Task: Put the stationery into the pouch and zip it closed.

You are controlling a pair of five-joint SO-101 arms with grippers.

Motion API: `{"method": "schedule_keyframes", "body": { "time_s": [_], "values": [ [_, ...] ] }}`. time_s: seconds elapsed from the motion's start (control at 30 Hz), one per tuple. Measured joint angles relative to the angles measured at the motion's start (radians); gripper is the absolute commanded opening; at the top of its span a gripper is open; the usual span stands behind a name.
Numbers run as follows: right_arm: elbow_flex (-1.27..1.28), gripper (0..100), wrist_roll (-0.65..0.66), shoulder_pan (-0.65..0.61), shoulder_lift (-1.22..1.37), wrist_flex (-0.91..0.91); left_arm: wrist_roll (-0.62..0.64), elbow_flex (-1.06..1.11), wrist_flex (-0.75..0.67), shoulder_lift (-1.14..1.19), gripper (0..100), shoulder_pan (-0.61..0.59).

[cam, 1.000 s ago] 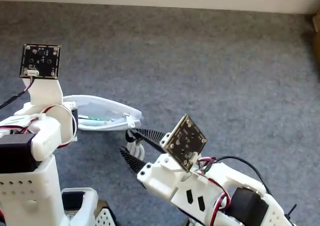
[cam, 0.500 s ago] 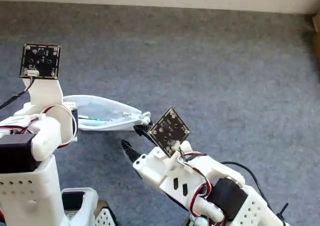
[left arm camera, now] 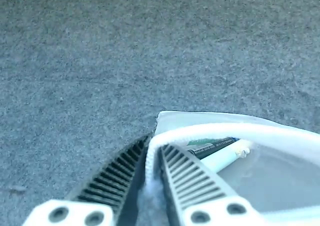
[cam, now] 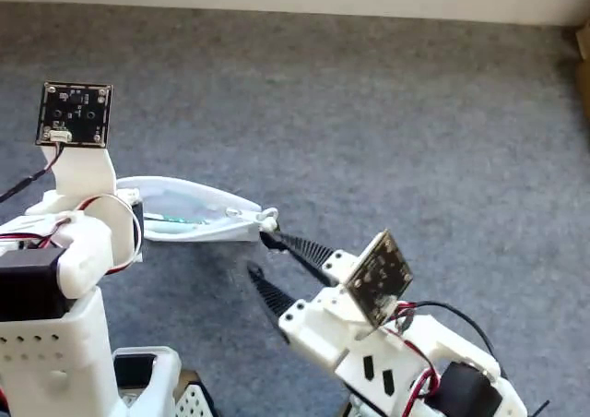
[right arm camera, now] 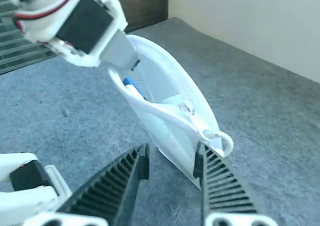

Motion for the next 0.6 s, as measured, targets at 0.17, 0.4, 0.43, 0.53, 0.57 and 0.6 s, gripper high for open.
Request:
{"method": "schedule_keyframes", "body": {
  "time_s": [0.17, 0.4, 0.43, 0.53, 0.57, 0.6],
  "values": [
    [0.000, 23.5, 0.000, 0.083, 0.000, 0.000, 0.000, 0.000, 0.000, 0.000, 1, 0.000],
    [0.157, 23.5, 0.000, 0.084, 0.002, -0.127, 0.000, 0.000, 0.000, 0.000, 1, 0.000],
    [0.190, 23.5, 0.000, 0.084, 0.005, -0.150, 0.000, 0.000, 0.000, 0.000, 1, 0.000],
    [0.252, 23.5, 0.000, 0.084, 0.023, -0.183, 0.000, 0.000, 0.000, 0.000, 1, 0.000],
    [0.255, 23.5, 0.006, 0.084, 0.029, -0.187, 0.000, 0.000, 0.000, 0.000, 1, 0.000],
    [0.255, 23.5, 0.014, 0.084, 0.037, -0.192, 0.000, 0.000, 0.000, 0.000, 1, 0.000]
  ]
}}
